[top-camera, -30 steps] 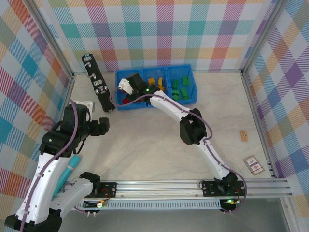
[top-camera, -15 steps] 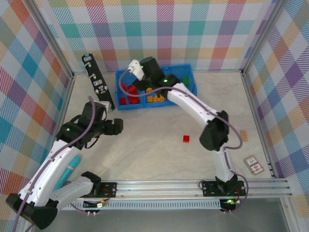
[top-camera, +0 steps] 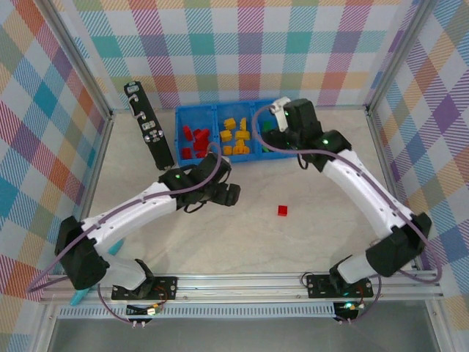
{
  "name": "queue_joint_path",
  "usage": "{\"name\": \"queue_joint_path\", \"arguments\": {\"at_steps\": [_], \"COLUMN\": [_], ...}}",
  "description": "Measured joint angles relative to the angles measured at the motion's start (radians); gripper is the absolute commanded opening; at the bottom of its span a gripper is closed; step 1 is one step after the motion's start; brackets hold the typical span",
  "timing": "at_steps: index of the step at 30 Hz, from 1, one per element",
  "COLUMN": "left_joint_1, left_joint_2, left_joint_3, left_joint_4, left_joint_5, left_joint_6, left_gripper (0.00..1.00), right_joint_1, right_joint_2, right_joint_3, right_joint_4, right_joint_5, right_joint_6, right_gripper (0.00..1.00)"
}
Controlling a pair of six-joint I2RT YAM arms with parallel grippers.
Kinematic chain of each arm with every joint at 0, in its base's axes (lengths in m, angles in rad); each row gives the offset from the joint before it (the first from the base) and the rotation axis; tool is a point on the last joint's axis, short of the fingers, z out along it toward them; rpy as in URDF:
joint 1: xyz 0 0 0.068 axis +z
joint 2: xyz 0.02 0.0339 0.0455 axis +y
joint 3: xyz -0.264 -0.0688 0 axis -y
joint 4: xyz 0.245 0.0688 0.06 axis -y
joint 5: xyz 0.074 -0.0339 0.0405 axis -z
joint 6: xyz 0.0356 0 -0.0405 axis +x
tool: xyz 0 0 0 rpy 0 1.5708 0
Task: Sort the legos into containers by color
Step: Pick up the lego from the center of the table.
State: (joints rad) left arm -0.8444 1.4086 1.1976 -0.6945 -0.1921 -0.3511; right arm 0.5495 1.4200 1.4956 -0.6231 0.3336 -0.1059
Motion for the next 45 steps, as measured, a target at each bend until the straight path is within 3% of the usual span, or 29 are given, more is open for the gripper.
{"name": "queue_joint_path", "arguments": {"at_steps": [14,28,45], "left_joint_1": [-0.166,-0.222,-0.239], "left_joint_2": [0.336,0.62,0.784], "left_joint_3": [0.144,0.401,0.566], "left_joint_4": [0.13,0.163,0.081], "left_joint_5": [0.08,0.087,0.017], "left_joint_6": [-0.31,-0.338,-0.328], "left_gripper": [0.89,0.84,0.79], "right_joint_1": [-0.04,-0.046,-0.061], "right_joint_2": [-0.387,-0.521,-0.647], "right_joint_3": [-0.332,-0.398,-0.463], "right_joint_4": [-0.006,-0.016,-0.084], "right_joint_5": [0.033,-0.077,-0.048], "right_joint_6": [0.227,0.33,0.304], "right_gripper": [0.91,0.9,0.9]}}
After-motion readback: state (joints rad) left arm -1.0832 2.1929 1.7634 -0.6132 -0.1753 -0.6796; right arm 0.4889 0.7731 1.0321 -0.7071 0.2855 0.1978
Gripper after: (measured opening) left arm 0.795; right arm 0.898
